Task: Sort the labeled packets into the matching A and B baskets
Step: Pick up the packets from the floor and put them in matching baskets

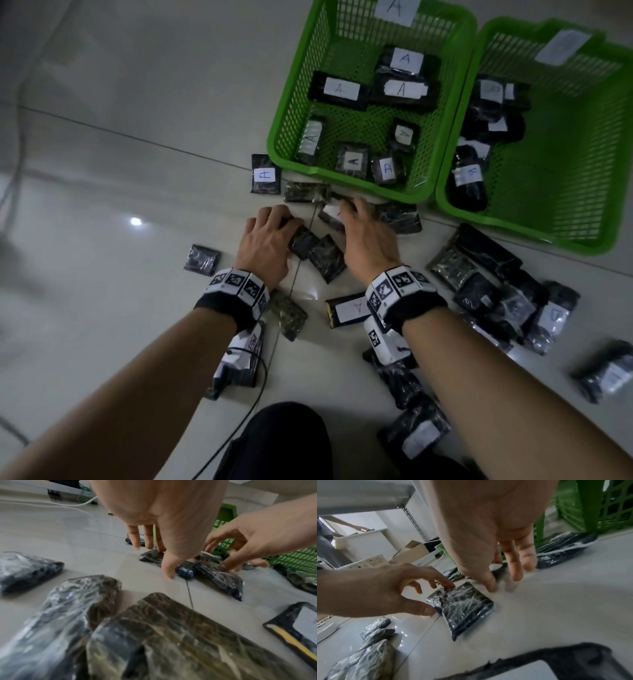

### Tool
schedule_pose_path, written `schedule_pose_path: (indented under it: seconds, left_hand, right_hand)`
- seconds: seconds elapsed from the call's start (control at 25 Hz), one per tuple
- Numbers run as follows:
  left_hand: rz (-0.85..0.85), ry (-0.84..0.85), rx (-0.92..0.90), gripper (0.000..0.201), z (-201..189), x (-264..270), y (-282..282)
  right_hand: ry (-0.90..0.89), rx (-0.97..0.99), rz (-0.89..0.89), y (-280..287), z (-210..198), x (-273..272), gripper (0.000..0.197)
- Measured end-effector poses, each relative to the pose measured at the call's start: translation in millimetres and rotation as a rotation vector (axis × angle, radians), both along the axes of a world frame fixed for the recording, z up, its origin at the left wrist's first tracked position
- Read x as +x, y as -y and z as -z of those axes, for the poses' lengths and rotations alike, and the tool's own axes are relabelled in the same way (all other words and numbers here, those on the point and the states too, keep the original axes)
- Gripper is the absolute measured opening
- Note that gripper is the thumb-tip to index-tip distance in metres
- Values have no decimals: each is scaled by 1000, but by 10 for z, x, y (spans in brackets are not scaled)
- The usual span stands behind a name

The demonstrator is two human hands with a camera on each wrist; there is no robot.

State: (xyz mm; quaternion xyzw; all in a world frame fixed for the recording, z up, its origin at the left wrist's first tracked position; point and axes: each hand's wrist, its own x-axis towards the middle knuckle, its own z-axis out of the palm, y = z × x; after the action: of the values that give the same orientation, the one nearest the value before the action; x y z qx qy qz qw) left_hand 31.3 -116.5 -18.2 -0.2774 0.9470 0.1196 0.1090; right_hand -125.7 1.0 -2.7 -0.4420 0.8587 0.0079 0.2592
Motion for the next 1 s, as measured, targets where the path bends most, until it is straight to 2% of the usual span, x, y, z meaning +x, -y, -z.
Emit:
schedule_pose_path:
  seconds: [0.12,0.28,0.36,0.44,0.52,0.56,0.64,0.72,0.8,0.92,1.0]
  left_hand:
    - [-37,38,15,60,4,39,-31]
    - [-79,3,-26,31,-81,231,-172]
    - [-223,-63,60,21,-177,303,-163]
    - [-442,-192,290,24,-165,462,-115]
    - [-656,-388,637,29,-187,631,-51]
    - [-755,-482,785,28,-228,690,-35]
    - [-875,-591,975,25,-366,702,-40]
    - [-892,-676,1074,30,-574,586,-80]
    - [-846,-771,1108,33,-723,428,-44]
    - [-639,-835,916,40,-799,91,179]
    - [-478,-771,690,35,-804,-218,365]
  right_hand:
    - [-60,-51,-4,-190,-12,113,49]
    - [-64,-63,52,-321,-11,303,42]
    - [-58,-107,43,-284,-8,313,48]
    - [-19,-134,-36,-294,2,351,56]
    - [-26,-148,-58,-346,28,380,43]
    - [-4,-190,-5,-386,33,386,31]
    - [124,-322,235,-492,10,361,11]
    - [234,-455,438,-590,-60,326,18]
    - [254,-588,518,-598,-214,289,25]
    - [208,-805,550,-388,-398,97,24]
    - [157,-899,615,-180,-450,-114,27]
